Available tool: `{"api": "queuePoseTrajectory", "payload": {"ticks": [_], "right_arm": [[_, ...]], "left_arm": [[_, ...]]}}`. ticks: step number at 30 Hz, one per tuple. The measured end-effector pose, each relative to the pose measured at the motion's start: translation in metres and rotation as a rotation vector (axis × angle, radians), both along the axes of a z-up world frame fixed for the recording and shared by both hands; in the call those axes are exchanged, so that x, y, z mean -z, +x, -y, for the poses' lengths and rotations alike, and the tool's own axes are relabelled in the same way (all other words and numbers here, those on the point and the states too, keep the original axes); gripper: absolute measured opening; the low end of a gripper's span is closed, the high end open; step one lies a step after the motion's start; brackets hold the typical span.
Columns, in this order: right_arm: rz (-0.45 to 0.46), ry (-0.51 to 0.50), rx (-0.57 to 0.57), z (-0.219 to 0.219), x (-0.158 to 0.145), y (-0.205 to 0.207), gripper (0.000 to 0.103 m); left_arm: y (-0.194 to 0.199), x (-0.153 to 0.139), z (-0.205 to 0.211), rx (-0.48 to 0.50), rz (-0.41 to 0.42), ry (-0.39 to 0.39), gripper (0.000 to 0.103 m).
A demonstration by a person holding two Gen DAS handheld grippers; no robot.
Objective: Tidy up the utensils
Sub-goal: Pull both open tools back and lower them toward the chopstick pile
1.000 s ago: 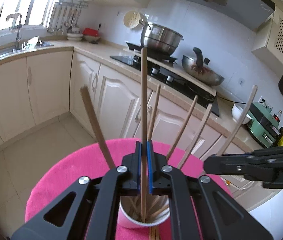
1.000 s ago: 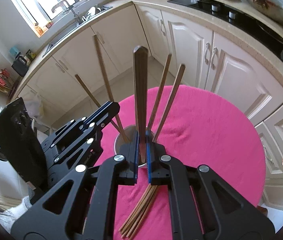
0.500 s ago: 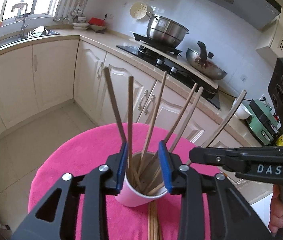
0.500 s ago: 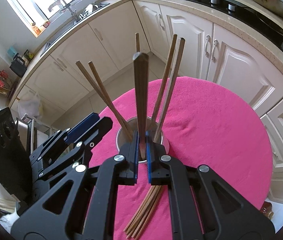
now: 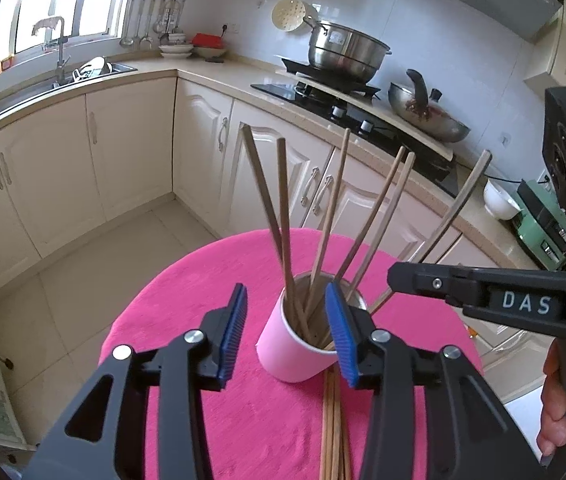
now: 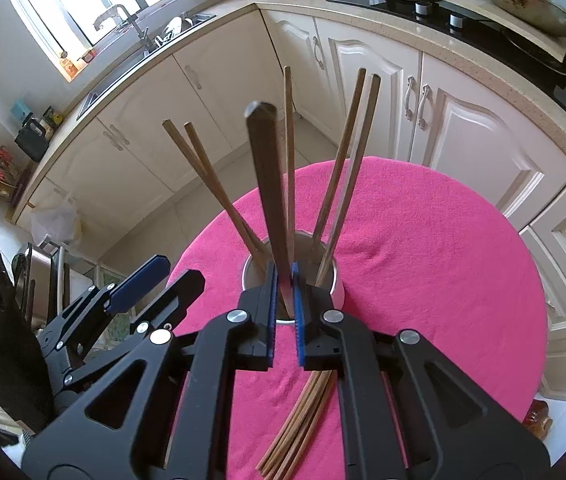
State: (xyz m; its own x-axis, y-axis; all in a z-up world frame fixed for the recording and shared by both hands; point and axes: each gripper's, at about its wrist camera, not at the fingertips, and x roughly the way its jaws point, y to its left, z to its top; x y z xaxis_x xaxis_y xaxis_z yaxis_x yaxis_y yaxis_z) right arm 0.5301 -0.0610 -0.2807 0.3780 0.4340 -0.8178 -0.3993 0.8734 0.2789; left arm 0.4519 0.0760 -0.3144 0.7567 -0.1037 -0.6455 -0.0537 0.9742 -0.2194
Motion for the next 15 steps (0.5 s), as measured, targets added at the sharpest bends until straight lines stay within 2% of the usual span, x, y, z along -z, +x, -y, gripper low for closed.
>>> {"api": "queuePoseTrajectory", "payload": {"ticks": [2,3,15], "right_arm": [[0.002,0.0,0.009,0.0,0.001,-0.003,0.044],[0.005,0.004,0.014,0.0,0.001,-0.004,0.051],[0.017,0.015,0.062,0.014,0.0,-0.027,0.052]], "left_arm": [[-0.003,-0.001,0.0,0.004,0.002,0.009,0.041],[-0.005,-0.002,0.0,0.004,0.003,0.012,0.041],[-0.014,-0.002,0.005,0.023,-0.017,0.033,0.046]]}}
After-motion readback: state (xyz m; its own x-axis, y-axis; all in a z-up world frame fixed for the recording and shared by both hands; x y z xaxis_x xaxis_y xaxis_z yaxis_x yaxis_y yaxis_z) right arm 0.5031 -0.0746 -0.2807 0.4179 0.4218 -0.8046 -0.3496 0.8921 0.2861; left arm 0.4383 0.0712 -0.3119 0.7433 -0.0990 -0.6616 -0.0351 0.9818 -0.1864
